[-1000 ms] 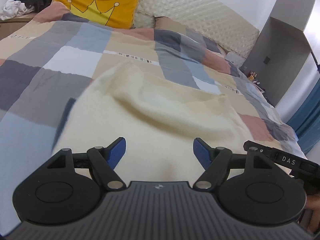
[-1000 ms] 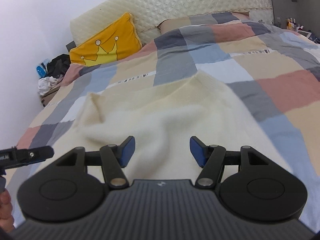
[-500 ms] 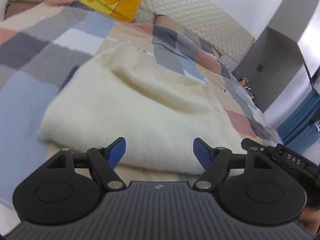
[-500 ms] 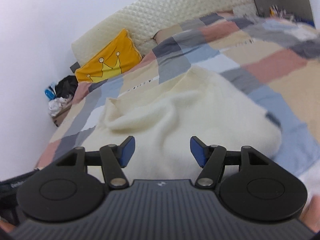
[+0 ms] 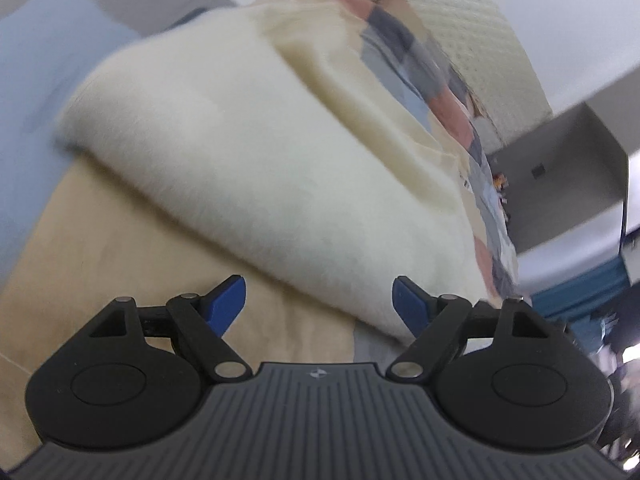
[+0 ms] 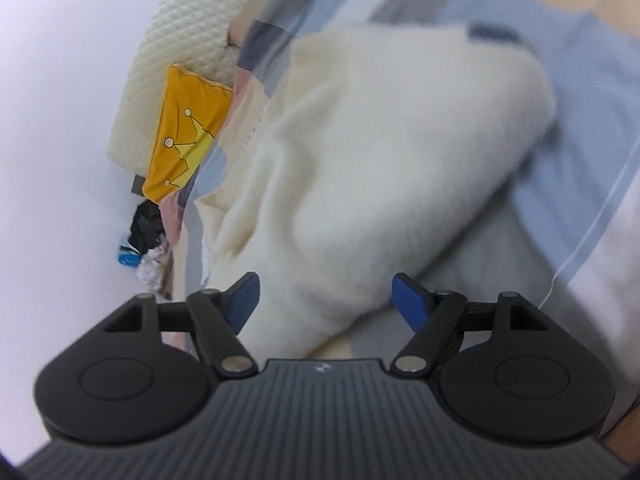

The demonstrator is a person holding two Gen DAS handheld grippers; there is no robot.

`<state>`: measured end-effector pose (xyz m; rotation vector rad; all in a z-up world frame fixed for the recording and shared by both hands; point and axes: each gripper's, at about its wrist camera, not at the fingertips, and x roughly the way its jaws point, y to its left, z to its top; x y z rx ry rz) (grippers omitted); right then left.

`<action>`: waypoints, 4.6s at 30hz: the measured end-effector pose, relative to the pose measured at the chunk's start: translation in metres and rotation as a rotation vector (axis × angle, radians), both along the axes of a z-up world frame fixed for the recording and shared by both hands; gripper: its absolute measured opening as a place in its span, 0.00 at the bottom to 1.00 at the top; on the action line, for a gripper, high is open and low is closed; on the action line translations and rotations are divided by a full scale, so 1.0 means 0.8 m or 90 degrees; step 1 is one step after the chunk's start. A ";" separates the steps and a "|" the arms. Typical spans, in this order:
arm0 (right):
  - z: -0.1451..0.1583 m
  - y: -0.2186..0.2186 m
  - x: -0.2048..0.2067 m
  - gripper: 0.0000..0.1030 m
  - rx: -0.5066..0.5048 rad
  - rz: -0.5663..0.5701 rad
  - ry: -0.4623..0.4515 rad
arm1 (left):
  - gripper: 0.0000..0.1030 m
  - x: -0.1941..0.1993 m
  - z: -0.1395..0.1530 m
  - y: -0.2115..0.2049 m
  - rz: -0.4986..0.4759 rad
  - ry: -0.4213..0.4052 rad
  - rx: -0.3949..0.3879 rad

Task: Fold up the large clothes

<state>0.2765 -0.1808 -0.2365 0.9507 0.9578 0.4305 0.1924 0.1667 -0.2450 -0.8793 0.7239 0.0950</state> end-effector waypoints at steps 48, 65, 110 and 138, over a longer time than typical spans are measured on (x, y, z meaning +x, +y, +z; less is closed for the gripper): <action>-0.033 -0.052 0.007 0.47 0.001 -0.224 0.055 | 0.32 0.006 -0.014 0.081 0.225 -0.030 -0.034; 0.081 -0.064 -0.039 0.25 -0.021 -0.171 -0.077 | 0.23 -0.068 0.118 0.032 0.188 -0.149 0.118; 0.070 -0.035 0.054 0.28 -0.082 -0.197 -0.027 | 0.24 0.023 0.089 0.072 0.186 -0.064 0.114; 0.053 -0.030 0.085 0.61 -0.047 -0.109 -0.105 | 0.68 0.053 0.079 0.066 0.054 -0.146 0.171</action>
